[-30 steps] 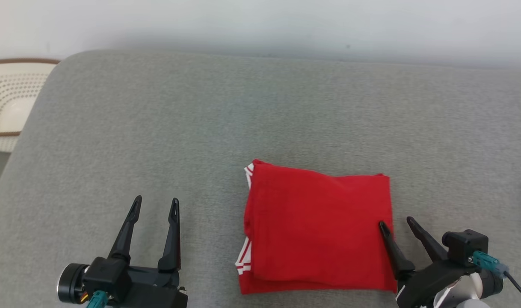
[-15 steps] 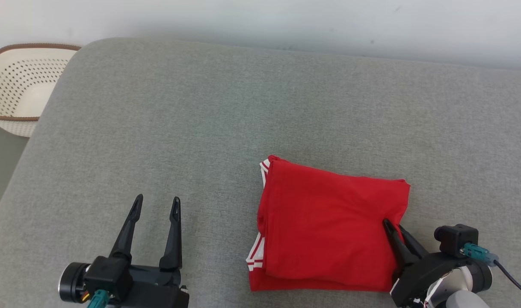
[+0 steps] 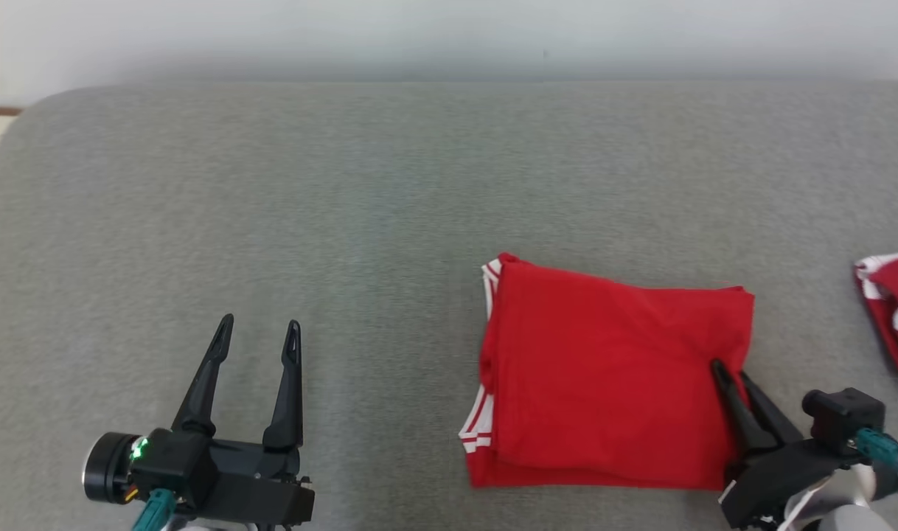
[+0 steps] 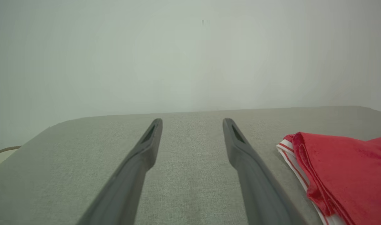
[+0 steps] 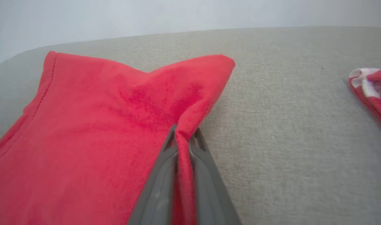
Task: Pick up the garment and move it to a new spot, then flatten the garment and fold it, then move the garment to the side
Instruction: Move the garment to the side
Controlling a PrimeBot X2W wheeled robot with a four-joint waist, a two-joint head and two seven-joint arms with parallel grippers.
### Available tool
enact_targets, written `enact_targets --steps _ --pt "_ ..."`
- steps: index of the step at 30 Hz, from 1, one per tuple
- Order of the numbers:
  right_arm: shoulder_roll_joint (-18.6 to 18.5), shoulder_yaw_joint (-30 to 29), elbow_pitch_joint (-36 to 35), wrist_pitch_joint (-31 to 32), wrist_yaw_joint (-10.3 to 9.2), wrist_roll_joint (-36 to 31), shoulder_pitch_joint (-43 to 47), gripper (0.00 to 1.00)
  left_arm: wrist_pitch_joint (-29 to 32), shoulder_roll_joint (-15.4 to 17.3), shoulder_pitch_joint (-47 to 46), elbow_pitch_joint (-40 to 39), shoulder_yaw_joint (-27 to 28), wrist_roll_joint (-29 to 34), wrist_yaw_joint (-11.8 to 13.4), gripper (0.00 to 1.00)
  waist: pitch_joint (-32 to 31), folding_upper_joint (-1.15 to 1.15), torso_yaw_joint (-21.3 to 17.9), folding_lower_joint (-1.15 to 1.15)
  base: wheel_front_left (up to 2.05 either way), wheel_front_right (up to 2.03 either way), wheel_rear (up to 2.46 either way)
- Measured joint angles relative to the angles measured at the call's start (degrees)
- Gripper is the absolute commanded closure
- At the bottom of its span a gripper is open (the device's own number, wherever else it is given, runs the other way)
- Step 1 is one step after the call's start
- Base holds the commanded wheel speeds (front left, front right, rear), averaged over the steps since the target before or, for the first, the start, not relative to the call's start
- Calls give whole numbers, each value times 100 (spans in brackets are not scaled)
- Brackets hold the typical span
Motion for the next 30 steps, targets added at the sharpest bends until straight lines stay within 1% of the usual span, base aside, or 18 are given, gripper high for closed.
enact_targets --steps 6,12,13,16,20,24,27,30 --pt "-124 -367 -430 87 0 -292 262 100 0 94 -135 -9 -21 70 -11 0 87 0 -551 0 0 0 0" --pt "-388 -622 -762 127 0 -506 336 100 32 159 -302 -34 -82 111 -27 0 211 0 -1113 0 0 0 0" --pt "-388 -622 -762 127 0 -506 336 100 32 159 -302 -34 -82 111 -27 0 211 0 -1113 0 0 0 0" --pt "-494 -771 -967 142 0 -588 253 100 64 190 -405 -65 -110 135 -37 0 300 0 -1365 0 0 0 0" --pt "-687 -937 -1139 142 0 -625 -188 100 111 214 -544 -100 -154 162 -53 0 474 0 -1620 0 0 0 0" --pt "-967 -991 -1057 98 0 -531 -792 100 160 224 -616 -89 -210 170 -54 0 676 0 -1790 0 0 0 0" --pt "-1201 -906 -759 86 0 -348 -1302 100 190 242 -716 -113 -269 202 -60 0 834 0 -1862 0 0 0 0" --pt "-1464 -795 -287 -10 0 -216 -1773 100 229 265 -826 -136 -311 226 -88 0 994 0 -1885 1 0 0 0"
